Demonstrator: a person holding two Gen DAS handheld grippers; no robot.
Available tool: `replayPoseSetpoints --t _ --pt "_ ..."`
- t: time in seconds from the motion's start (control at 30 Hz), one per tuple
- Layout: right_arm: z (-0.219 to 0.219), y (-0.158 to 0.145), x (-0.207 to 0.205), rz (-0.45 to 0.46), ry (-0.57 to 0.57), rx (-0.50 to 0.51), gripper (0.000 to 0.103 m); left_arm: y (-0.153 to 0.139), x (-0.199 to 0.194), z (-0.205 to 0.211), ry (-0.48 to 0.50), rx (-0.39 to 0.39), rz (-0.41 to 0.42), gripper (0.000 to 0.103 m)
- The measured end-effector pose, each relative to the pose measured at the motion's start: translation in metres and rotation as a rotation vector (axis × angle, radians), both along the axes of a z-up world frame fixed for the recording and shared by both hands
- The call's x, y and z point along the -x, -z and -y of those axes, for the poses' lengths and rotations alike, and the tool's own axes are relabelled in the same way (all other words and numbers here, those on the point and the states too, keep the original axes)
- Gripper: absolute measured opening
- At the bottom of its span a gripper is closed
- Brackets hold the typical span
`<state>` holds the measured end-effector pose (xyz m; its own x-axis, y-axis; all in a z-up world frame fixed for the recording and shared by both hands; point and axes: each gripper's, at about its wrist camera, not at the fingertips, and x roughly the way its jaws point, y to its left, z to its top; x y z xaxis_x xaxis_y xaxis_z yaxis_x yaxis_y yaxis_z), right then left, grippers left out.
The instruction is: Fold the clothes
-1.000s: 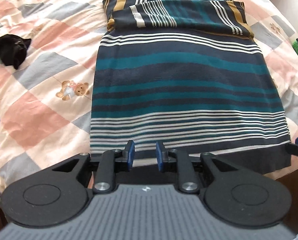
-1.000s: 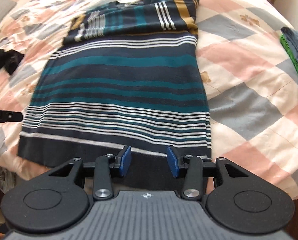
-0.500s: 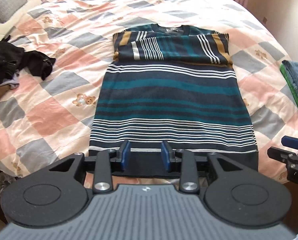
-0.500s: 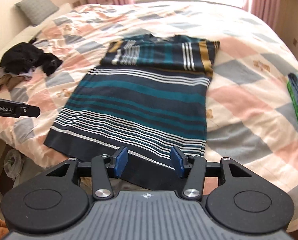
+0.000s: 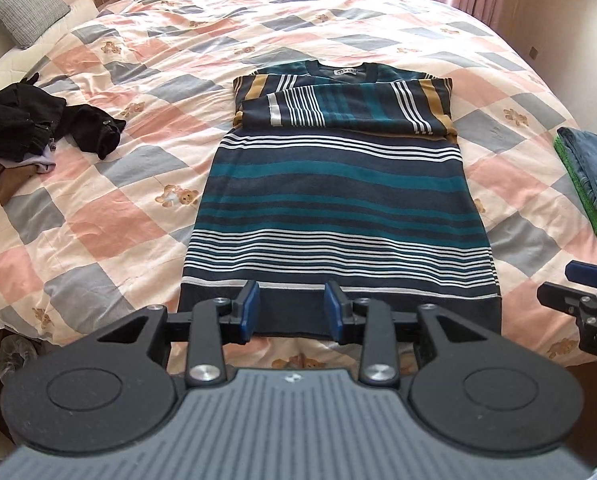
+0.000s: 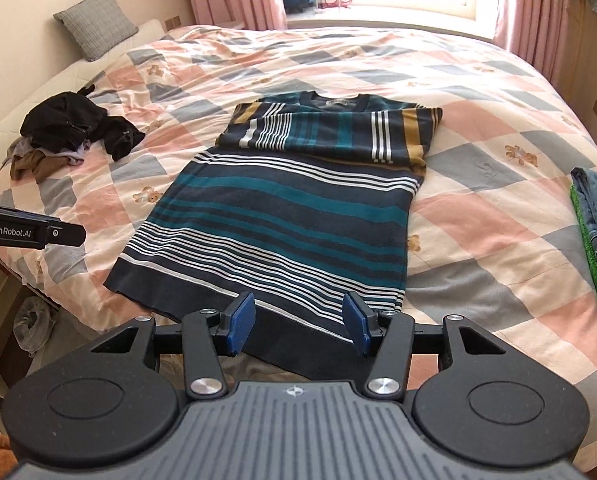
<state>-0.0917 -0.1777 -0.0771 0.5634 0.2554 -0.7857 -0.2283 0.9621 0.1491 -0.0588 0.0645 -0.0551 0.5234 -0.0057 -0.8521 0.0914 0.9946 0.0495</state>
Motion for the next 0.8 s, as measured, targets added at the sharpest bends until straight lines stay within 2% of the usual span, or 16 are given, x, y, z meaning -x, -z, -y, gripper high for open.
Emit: replayPoseSetpoints --t 0.13,0.27,0.47,0.63,0.8 --pt "0.006 0.005 0.000 -0.019 0.010 -0.006 0.053 0.006 0.003 -0.007 0.007 -0.009 0.001 0.031" --pt "0.006 0.012 -0.006 -0.057 0.019 -0.008 0.053 0.016 -0.003 -0.016 0.003 -0.016 -0.036 0.031" --pt "0.008 0.035 -0.019 -0.113 0.035 0.007 0.054 0.037 -0.023 -0.024 0.097 -0.050 -0.042 0.031" --pt "0.009 0.064 -0.024 -0.152 0.021 0.067 0.055 0.071 -0.035 -0.045 0.219 -0.130 -0.038 0.031" --pt "0.019 0.096 -0.030 -0.180 0.004 0.187 0.055 0.110 -0.041 -0.074 0.376 -0.280 -0.024 0.031"
